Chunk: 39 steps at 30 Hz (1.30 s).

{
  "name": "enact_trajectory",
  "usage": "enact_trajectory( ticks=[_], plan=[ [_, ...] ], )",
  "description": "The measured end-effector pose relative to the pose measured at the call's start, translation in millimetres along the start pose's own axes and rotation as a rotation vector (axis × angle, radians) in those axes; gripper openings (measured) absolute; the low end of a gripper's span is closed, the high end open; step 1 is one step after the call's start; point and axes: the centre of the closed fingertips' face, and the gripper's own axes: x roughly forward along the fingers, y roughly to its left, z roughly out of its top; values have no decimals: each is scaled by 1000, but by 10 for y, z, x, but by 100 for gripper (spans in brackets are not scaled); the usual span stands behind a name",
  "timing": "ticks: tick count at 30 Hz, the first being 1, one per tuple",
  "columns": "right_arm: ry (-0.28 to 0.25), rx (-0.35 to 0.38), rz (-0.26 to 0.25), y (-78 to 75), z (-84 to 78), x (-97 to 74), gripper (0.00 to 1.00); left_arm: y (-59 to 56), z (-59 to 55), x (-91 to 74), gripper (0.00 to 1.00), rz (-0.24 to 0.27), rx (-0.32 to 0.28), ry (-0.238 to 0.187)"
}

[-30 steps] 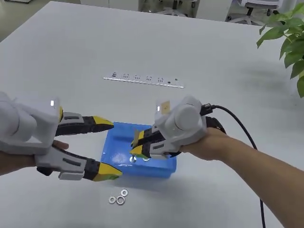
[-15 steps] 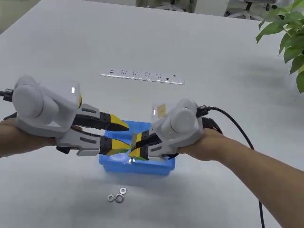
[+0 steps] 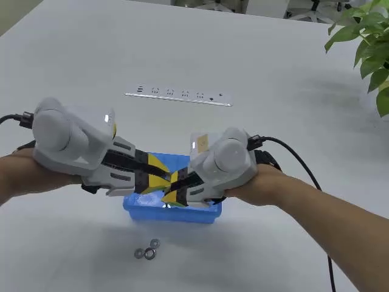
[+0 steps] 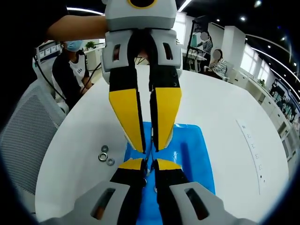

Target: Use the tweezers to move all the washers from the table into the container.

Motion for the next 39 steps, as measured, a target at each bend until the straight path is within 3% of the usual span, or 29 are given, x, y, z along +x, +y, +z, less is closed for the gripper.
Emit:
enact_trajectory(
  ticks=[15,39],
  plan=[
    [-5,-11,-24,-28,37,-32,12,4,41,-5,6,-4,21,-1],
    [-37,39,-91,-12,185,-359,24,-43,348,-156,6,5,59,-23]
  ],
)
